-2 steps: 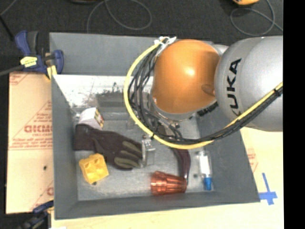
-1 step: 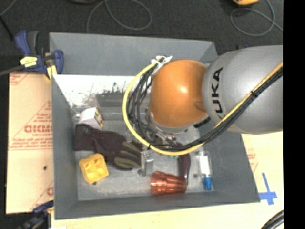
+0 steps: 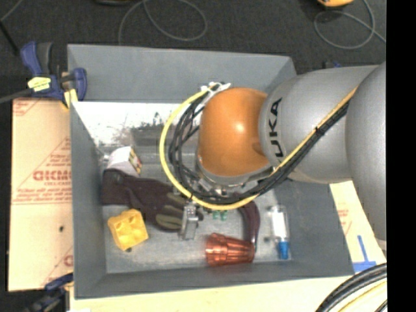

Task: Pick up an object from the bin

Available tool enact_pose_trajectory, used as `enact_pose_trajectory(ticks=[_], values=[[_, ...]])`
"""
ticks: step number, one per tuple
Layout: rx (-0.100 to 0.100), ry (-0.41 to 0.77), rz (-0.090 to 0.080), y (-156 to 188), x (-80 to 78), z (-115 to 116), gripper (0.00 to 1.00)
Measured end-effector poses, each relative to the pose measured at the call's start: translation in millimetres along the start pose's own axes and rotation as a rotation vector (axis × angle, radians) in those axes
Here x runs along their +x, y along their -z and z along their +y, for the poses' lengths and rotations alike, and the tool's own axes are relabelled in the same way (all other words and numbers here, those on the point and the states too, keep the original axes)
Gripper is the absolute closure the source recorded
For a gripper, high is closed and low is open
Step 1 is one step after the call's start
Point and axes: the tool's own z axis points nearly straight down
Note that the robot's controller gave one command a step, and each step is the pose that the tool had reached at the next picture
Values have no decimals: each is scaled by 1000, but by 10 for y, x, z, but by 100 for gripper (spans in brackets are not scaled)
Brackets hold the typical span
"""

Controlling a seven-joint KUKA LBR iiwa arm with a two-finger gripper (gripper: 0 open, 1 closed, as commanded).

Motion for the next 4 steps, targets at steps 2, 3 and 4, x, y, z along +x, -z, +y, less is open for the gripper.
enact_pose_trajectory(ticks=[2, 3, 4], values=[[2, 64, 3, -207, 31, 56, 0], [1, -82, 3, -291, 48, 32, 0], [1, -294, 3, -456, 35, 73, 0]])
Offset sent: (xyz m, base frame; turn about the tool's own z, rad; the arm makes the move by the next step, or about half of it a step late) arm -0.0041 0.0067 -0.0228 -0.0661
